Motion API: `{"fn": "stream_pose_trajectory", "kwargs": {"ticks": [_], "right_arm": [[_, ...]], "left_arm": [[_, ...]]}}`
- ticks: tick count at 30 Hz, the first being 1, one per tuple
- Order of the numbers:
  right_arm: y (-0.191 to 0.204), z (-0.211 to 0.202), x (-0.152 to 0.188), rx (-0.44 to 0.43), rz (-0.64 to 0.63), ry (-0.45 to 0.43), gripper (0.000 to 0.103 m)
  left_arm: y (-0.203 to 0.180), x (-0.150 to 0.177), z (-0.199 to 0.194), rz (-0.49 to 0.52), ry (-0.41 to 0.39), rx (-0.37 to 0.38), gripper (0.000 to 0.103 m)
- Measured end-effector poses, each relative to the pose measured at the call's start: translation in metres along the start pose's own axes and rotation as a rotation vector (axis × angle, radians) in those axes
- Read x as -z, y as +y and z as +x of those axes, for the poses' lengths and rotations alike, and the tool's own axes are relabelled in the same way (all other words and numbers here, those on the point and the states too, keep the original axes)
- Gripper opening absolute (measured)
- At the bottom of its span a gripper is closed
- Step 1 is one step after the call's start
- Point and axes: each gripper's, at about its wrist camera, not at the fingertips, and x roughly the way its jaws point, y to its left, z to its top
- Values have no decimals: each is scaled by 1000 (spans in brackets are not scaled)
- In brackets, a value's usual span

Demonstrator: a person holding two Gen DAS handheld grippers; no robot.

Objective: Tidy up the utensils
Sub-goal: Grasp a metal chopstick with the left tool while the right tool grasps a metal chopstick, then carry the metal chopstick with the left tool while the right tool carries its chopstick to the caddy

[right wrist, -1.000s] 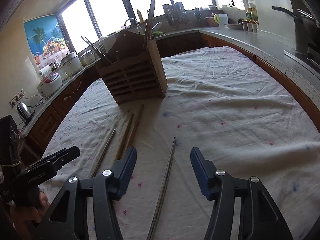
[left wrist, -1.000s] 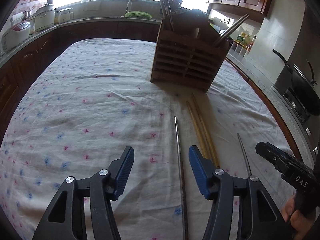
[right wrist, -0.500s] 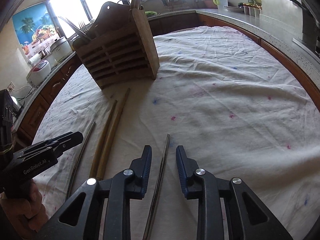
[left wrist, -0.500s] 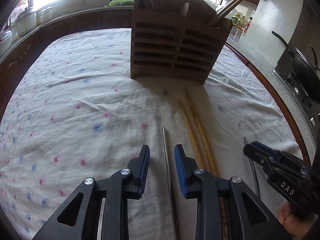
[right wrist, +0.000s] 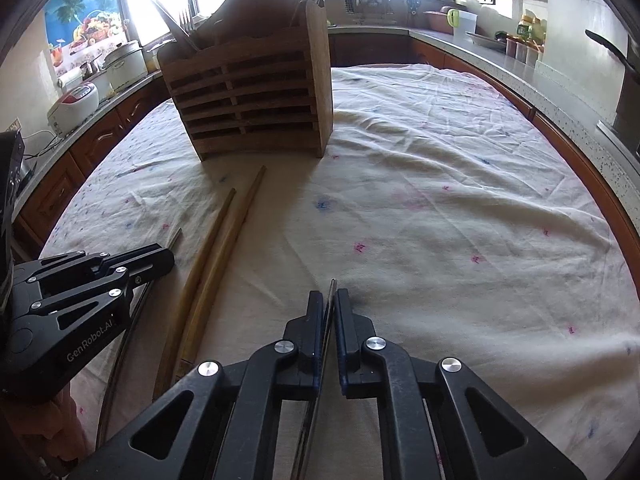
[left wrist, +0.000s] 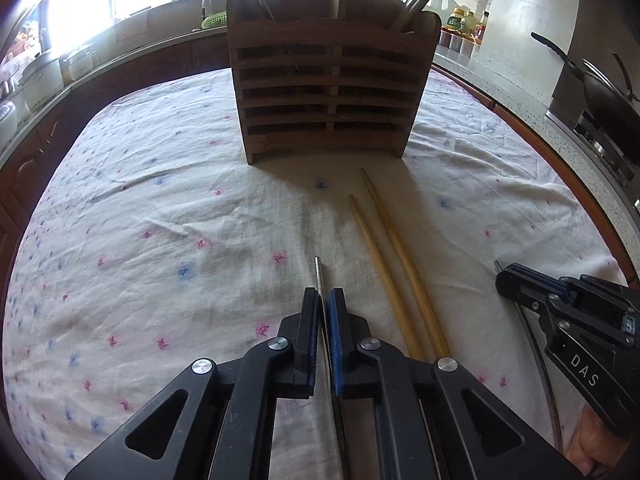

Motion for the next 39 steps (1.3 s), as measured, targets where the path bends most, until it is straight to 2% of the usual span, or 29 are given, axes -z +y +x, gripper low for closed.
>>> {"fn": "stream_pose_trajectory", "kwargs": {"ticks": [3, 6, 10, 19, 29, 39], "right_arm": [[-7, -5, 1, -39, 42, -8, 5], [-10, -18, 2, -75, 71, -42, 4], [-12, -44, -3, -113, 81, -93, 4], [-15, -109, -21, -168, 96, -244, 4], [-3, -166, -38, -209, 63, -402, 4], [-4, -173, -49, -215, 57, -444, 4]], "left_arm": [[7, 4, -8, -29, -3, 27, 3], [17, 8, -24, -81, -25, 88, 3], [32, 10, -56, -141, -84, 160, 3], [54, 20, -136, -182, -242, 234, 3], [68, 32, -195, -197, -362, 270, 3], [74, 33, -208, -200, -417, 258, 3]]}}
